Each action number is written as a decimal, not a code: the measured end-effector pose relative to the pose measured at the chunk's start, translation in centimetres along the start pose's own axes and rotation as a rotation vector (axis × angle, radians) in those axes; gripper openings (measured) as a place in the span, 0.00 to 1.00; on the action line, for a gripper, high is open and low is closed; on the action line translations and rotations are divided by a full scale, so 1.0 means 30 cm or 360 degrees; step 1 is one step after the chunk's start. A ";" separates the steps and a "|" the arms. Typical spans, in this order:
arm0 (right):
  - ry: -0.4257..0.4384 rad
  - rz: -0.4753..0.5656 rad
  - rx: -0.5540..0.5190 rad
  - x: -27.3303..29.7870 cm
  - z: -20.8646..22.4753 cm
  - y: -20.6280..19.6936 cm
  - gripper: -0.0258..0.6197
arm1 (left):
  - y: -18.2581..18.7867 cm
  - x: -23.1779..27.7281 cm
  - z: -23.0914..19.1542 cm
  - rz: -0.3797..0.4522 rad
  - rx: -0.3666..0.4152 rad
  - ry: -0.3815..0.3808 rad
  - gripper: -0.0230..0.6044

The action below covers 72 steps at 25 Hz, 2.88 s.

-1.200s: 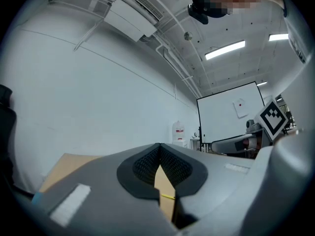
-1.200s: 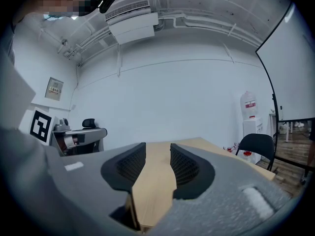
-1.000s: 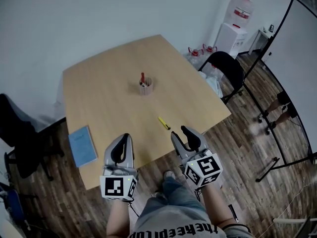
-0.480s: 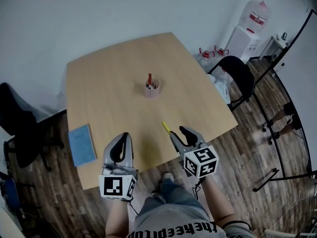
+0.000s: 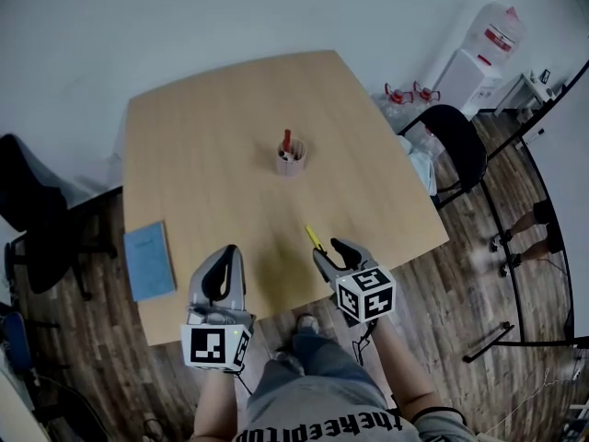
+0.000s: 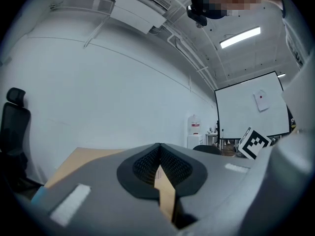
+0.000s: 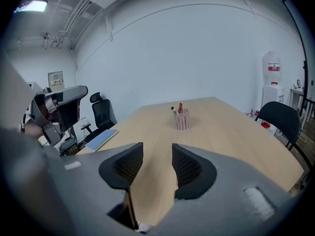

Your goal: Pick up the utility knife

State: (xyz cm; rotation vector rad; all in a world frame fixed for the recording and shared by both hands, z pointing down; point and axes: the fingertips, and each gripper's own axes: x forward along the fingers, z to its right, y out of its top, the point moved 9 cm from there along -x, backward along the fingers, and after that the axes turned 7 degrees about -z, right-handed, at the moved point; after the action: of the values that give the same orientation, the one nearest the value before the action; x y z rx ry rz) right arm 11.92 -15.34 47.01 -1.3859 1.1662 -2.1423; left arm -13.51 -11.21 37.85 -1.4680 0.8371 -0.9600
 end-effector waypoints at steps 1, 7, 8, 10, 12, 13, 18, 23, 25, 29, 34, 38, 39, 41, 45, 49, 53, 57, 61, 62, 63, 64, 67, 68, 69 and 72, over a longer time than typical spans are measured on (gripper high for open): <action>0.0001 -0.0021 0.0005 0.010 0.007 -0.006 0.33 | -0.001 0.003 0.000 -0.0005 -0.0002 0.0006 0.07; -0.0001 -0.0144 0.0029 0.073 0.033 -0.044 0.35 | -0.011 0.010 -0.017 -0.0026 -0.0018 0.0041 0.07; -0.0002 -0.0165 0.0030 0.084 0.035 -0.052 0.35 | -0.014 0.011 -0.021 -0.0030 -0.0021 0.0046 0.07; -0.0005 -0.0204 0.0034 0.101 0.042 -0.071 0.35 | -0.021 0.011 -0.026 -0.0038 -0.0025 0.0056 0.07; -0.0003 -0.0241 0.0042 0.116 0.049 -0.090 0.35 | -0.026 0.010 -0.028 -0.0050 -0.0031 0.0065 0.07; -0.0003 -0.0259 0.0045 0.123 0.052 -0.099 0.36 | -0.030 0.009 -0.030 -0.0056 -0.0034 0.0069 0.07; -0.0002 -0.0332 0.0062 0.158 0.070 -0.129 0.36 | -0.041 0.009 -0.038 -0.0088 -0.0040 0.0096 0.07; 0.0009 -0.0393 0.0055 0.193 0.086 -0.144 0.38 | -0.048 0.010 -0.046 -0.0104 -0.0044 0.0121 0.07; 0.0014 -0.0415 0.0049 0.209 0.091 -0.147 0.39 | -0.049 0.012 -0.050 -0.0112 -0.0045 0.0132 0.07; 0.0012 -0.0456 0.0046 0.234 0.105 -0.157 0.39 | -0.053 0.011 -0.051 -0.0121 -0.0048 0.0152 0.07; -0.0003 -0.0517 0.0051 0.270 0.127 -0.176 0.40 | -0.060 0.007 -0.057 -0.0135 -0.0051 0.0176 0.07; -0.0009 -0.0553 0.0064 0.295 0.138 -0.188 0.40 | -0.064 0.005 -0.061 -0.0147 -0.0055 0.0193 0.07; -0.0011 -0.0559 0.0064 0.299 0.141 -0.191 0.40 | -0.065 0.005 -0.061 -0.0148 -0.0054 0.0197 0.07; -0.0020 -0.0571 0.0057 0.306 0.148 -0.196 0.40 | -0.066 0.006 -0.059 -0.0152 -0.0054 0.0205 0.07; -0.0040 -0.0596 0.0042 0.316 0.157 -0.208 0.40 | -0.069 0.003 -0.061 -0.0153 -0.0056 0.0217 0.07; -0.0057 -0.0617 0.0014 0.325 0.154 -0.213 0.40 | -0.070 0.001 -0.065 -0.0159 -0.0058 0.0226 0.07; -0.0079 -0.0636 -0.0025 0.326 0.154 -0.211 0.38 | -0.069 0.000 -0.064 -0.0158 -0.0058 0.0230 0.07; -0.0105 -0.0654 -0.0047 0.326 0.148 -0.212 0.34 | -0.067 -0.006 -0.065 -0.0155 -0.0057 0.0228 0.07; -0.0130 -0.0669 -0.0087 0.328 0.143 -0.216 0.32 | -0.069 -0.010 -0.064 -0.0153 -0.0057 0.0231 0.07; -0.0134 -0.0671 -0.0090 0.328 0.145 -0.217 0.31 | -0.069 -0.010 -0.063 -0.0153 -0.0056 0.0233 0.07; -0.0139 -0.0673 -0.0090 0.327 0.147 -0.217 0.30 | -0.069 -0.010 -0.062 -0.0153 -0.0055 0.0233 0.07; -0.0144 -0.0676 -0.0088 0.325 0.149 -0.217 0.30 | -0.068 -0.010 -0.061 -0.0152 -0.0055 0.0234 0.07; -0.0158 -0.0688 -0.0085 0.321 0.150 -0.218 0.27 | -0.065 -0.014 -0.060 -0.0150 -0.0054 0.0238 0.07; -0.0158 -0.0688 -0.0091 0.321 0.148 -0.217 0.26 | -0.064 -0.015 -0.060 -0.0149 -0.0054 0.0238 0.07; -0.0158 -0.0687 -0.0096 0.321 0.147 -0.216 0.25 | -0.063 -0.016 -0.059 -0.0148 -0.0053 0.0239 0.07; -0.0163 -0.0686 -0.0101 0.323 0.145 -0.215 0.23 | -0.065 -0.020 -0.059 -0.0146 -0.0052 0.0242 0.07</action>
State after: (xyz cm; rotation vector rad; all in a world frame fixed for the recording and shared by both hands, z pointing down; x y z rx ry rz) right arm 12.12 -19.70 58.66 -1.8945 0.9719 -2.2894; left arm -15.40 -11.17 39.78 -1.4856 0.9050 -1.1430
